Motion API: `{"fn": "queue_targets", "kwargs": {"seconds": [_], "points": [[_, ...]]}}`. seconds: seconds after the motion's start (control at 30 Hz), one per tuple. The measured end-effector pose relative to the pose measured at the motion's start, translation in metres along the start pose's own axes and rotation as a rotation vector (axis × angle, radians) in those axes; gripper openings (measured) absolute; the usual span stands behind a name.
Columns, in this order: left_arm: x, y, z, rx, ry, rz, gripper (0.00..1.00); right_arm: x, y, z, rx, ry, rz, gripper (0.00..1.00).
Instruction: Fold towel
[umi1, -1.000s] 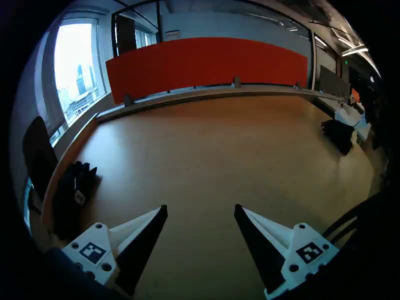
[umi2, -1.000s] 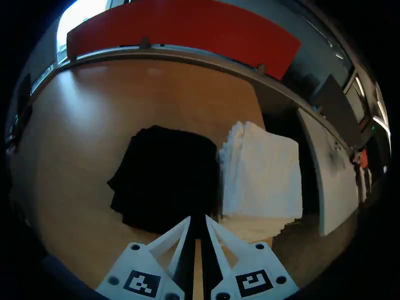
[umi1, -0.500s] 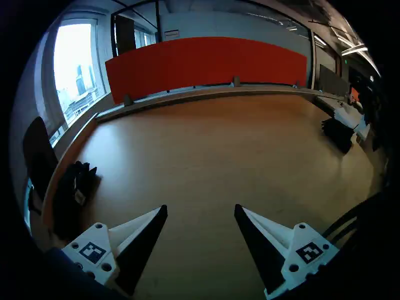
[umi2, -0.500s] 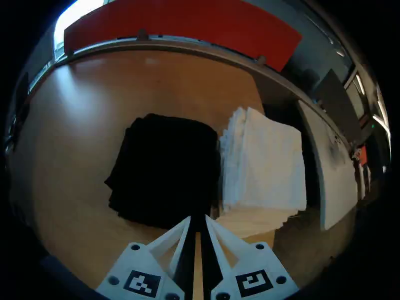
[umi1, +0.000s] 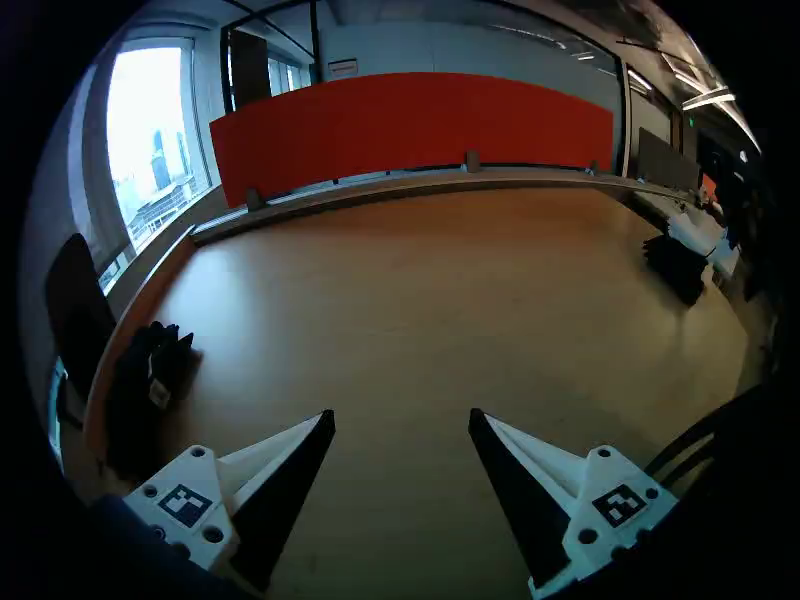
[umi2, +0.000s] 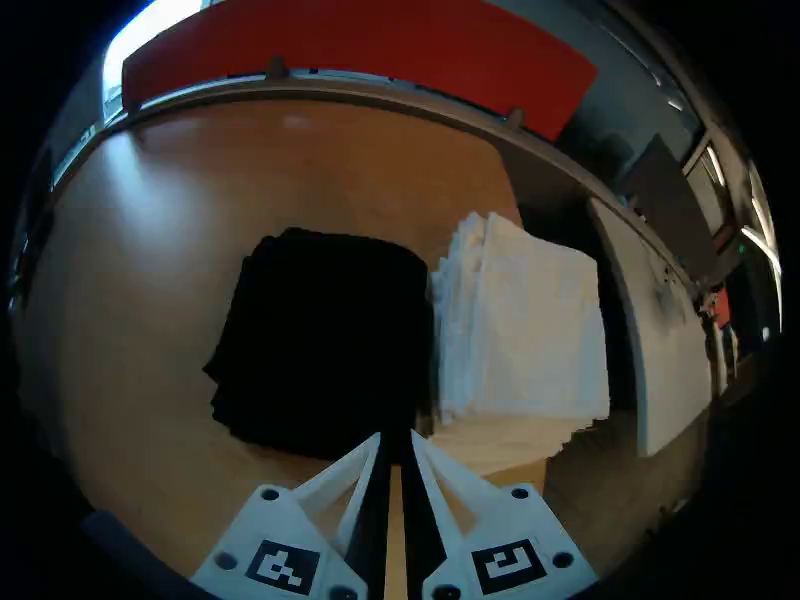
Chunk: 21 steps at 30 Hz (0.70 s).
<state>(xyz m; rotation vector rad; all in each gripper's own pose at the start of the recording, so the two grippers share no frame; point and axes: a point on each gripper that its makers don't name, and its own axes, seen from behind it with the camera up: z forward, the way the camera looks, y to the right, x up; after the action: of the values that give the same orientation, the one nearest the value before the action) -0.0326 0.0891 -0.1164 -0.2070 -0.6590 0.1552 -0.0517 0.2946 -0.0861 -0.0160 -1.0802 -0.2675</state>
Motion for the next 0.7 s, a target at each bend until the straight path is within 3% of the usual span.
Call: {"fn": "queue_targets", "kwargs": {"seconds": [0.07, 0.2, 0.6, 0.7], "points": [[0.000, -0.001, 0.000, 0.001, 0.000, 0.000, 1.00, 0.000, -0.001, 0.000, -0.001, -0.001, 0.002, 0.08], [0.000, -0.001, 0.001, 0.001, 0.001, -0.001, 1.00, -0.002, -0.003, 0.000, 0.001, -0.001, 0.003, 0.20], [0.002, 0.000, 0.002, -0.004, 0.005, -0.002, 1.00, 0.000, -0.020, -0.004, 0.020, 0.038, 0.008, 0.93], [0.002, 0.000, 0.002, -0.004, 0.006, -0.003, 1.00, 0.000, -0.022, -0.005, 0.023, 0.041, 0.007, 0.94]]}}
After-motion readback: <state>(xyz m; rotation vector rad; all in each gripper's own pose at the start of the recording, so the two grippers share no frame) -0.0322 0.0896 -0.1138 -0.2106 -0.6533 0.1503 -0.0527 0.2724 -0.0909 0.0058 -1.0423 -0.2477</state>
